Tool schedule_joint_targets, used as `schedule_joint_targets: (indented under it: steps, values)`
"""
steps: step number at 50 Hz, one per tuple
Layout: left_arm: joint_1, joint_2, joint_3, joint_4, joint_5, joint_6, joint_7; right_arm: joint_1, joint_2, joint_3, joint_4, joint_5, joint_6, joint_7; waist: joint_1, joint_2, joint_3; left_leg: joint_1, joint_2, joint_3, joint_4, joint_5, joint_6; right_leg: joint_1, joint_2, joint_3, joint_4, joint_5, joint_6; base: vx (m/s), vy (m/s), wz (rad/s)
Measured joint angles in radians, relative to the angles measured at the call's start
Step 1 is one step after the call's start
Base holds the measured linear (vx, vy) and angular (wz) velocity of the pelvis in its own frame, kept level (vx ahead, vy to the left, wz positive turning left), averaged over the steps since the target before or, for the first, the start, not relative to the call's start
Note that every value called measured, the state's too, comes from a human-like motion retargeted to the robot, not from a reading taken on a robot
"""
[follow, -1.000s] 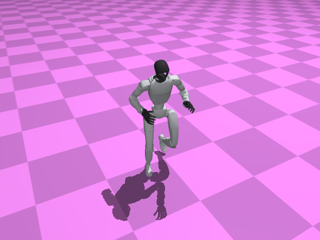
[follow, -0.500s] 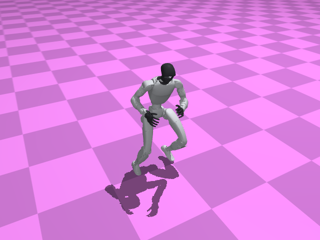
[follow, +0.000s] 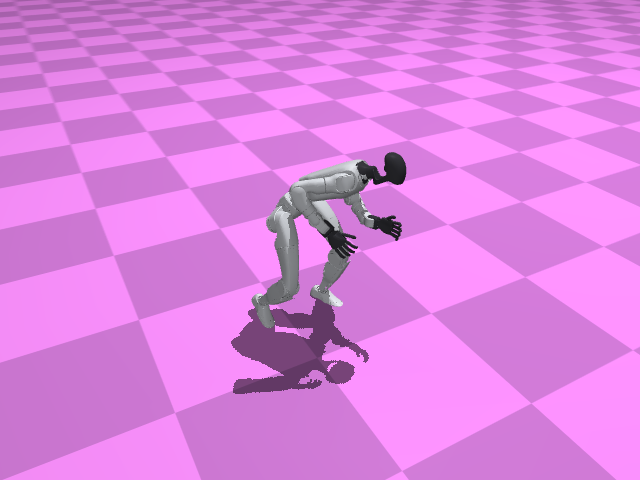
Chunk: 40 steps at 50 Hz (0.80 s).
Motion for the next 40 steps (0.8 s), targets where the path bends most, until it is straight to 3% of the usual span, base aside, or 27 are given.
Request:
schedule_joint_targets:
  steps: [3, 6, 10, 12, 13, 15, 16, 18, 20, 22, 25, 28, 30, 32, 35, 37, 40]
  values:
    - [0.221, -0.036, 0.102, -0.036, -0.018, -0.034, -0.017, -0.110, -0.012, 0.040, -0.038, -0.040, -0.045, 0.003, 0.029, 0.085, 0.000, 0.134, 0.021, 0.041, -0.049, -0.048, 0.026, -0.134, 0.093, -0.017, -0.162, 0.091, 0.035, 1.10, 0.10, -0.24]
    - [0.447, -0.019, 0.185, -0.075, -0.035, -0.055, -0.061, -0.199, 0.022, 0.099, -0.072, -0.054, -0.078, 0.007, 0.011, 0.137, 0.000, 0.329, 0.020, 0.078, -0.104, -0.044, 0.020, -0.115, 0.180, -0.067, -0.490, 0.216, 0.129, 1.25, 0.04, -0.09]
    - [0.616, 0.026, 0.218, -0.139, -0.105, -0.036, -0.136, -0.264, 0.049, 0.126, -0.109, -0.093, -0.038, 0.036, -0.077, 0.161, 0.000, 0.560, -0.097, 0.074, -0.078, 0.162, -0.036, 0.078, 0.233, -0.062, -1.010, 0.438, 0.262, 1.41, -0.08, 0.77]
    - [0.610, 0.033, 0.201, -0.174, -0.116, -0.028, -0.156, -0.284, 0.051, 0.124, -0.129, -0.092, -0.033, 0.055, -0.087, 0.177, -0.002, 0.603, -0.139, 0.061, 0.062, 0.295, -0.076, 0.162, 0.244, -0.013, -1.033, 0.510, 0.247, 1.47, -0.16, 0.14]
    - [0.589, 0.034, 0.188, -0.186, -0.122, -0.021, -0.152, -0.300, 0.050, 0.121, -0.132, -0.079, -0.032, 0.051, -0.073, 0.191, -0.010, 0.607, -0.138, 0.066, 0.144, 0.334, -0.083, 0.188, 0.249, 0.003, -0.979, 0.519, 0.207, 1.47, -0.16, -0.52]
    - [0.542, 0.023, 0.158, -0.190, -0.129, 0.002, -0.130, -0.340, 0.050, 0.123, -0.111, -0.046, -0.031, 0.019, -0.020, 0.228, -0.061, 0.577, -0.069, 0.101, 0.313, 0.315, -0.045, 0.185, 0.258, 0.017, -0.754, 0.429, 0.097, 1.49, -0.14, -0.97]
    - [0.527, 0.011, 0.144, -0.180, -0.117, 0.014, -0.117, -0.373, 0.053, 0.132, -0.083, -0.049, -0.033, -0.005, 0.012, 0.234, -0.086, 0.561, -0.030, 0.118, 0.376, 0.266, -0.008, 0.180, 0.254, 0.025, -0.608, 0.338, 0.074, 1.51, -0.12, -1.10]
    - [0.508, -0.010, 0.128, -0.166, -0.092, 0.033, -0.096, -0.459, 0.057, 0.148, -0.025, -0.068, -0.031, -0.050, 0.060, 0.234, -0.112, 0.539, 0.003, 0.121, 0.434, 0.185, 0.051, 0.237, 0.253, 0.047, -0.430, 0.185, 0.071, 1.50, -0.12, -0.98]
    - [0.524, -0.012, 0.132, -0.183, -0.070, 0.032, -0.087, -0.525, 0.062, 0.146, -0.010, -0.084, -0.034, -0.076, 0.095, 0.218, -0.130, 0.517, -0.012, 0.096, 0.387, 0.137, 0.072, 0.366, 0.260, 0.061, -0.410, 0.100, 0.096, 1.47, -0.14, -0.82]
    - [0.533, 0.026, 0.144, -0.215, -0.065, 0.028, -0.096, -0.575, 0.063, 0.121, -0.024, -0.074, -0.041, -0.086, 0.120, 0.190, -0.122, 0.526, -0.014, 0.102, 0.229, 0.126, 0.091, 0.538, 0.264, 0.059, -0.486, 0.094, 0.113, 1.43, -0.16, -0.65]
    - [0.535, 0.108, 0.155, -0.244, -0.105, 0.026, -0.136, -0.574, 0.059, 0.069, -0.062, -0.055, -0.037, -0.046, 0.143, 0.149, -0.140, 0.588, 0.015, 0.193, -0.181, 0.175, 0.098, 0.717, 0.271, 0.059, -0.576, 0.211, 0.113, 1.39, -0.14, -0.72]
    - [0.494, 0.146, 0.124, -0.229, -0.145, 0.028, -0.169, -0.474, 0.049, 0.033, -0.093, -0.035, -0.030, 0.042, 0.176, 0.171, -0.179, 0.757, -0.007, 0.190, -0.652, 0.210, 0.020, 0.748, 0.309, 0.113, -0.443, 0.424, 0.084, 1.40, 0.02, -1.30]
    - [0.411, 0.153, 0.089, -0.203, -0.122, 0.033, -0.143, -0.413, 0.047, 0.032, -0.095, -0.039, -0.025, 0.074, 0.177, 0.202, -0.198, 0.842, -0.017, 0.135, -0.794, 0.246, -0.001, 0.693, 0.333, 0.149, -0.259, 0.484, 0.077, 1.33, 0.15, -1.25]
    - [0.276, 0.155, 0.056, -0.165, -0.074, 0.077, -0.106, -0.402, 0.054, 0.068, -0.060, -0.048, -0.004, 0.052, 0.145, 0.195, -0.182, 0.880, -0.041, 0.114, -0.716, 0.229, 0.058, 0.599, 0.289, 0.156, -0.058, 0.420, 0.045, 1.23, 0.19, -0.82]
    - [0.035, 0.135, 0.012, -0.110, -0.055, 0.119, -0.038, -0.388, 0.047, 0.087, -0.006, -0.044, 0.033, 0.022, 0.073, 0.169, -0.135, 0.900, -0.067, 0.153, -0.433, 0.028, 0.130, 0.459, 0.195, 0.160, 0.101, 0.296, 0.014, 1.19, 0.19, -0.46]
    - [-0.100, 0.107, 0.001, -0.097, -0.022, 0.124, -0.008, -0.348, 0.046, 0.072, -0.016, -0.020, 0.024, 0.041, 0.029, 0.173, -0.130, 0.970, -0.055, 0.182, -0.387, -0.065, 0.107, 0.394, 0.189, 0.148, 0.021, 0.255, 0.025, 1.23, 0.16, -0.51]
    - [-0.198, 0.044, 0.012, -0.132, 0.004, 0.091, 0.027, -0.198, 0.022, 0.006, -0.128, 0.061, -0.014, 0.105, -0.048, 0.220, -0.177, 1.126, -0.047, 0.190, -0.505, -0.057, 0.043, 0.406, 0.182, 0.040, -0.360, 0.286, 0.092, 1.34, 0.15, -0.16]
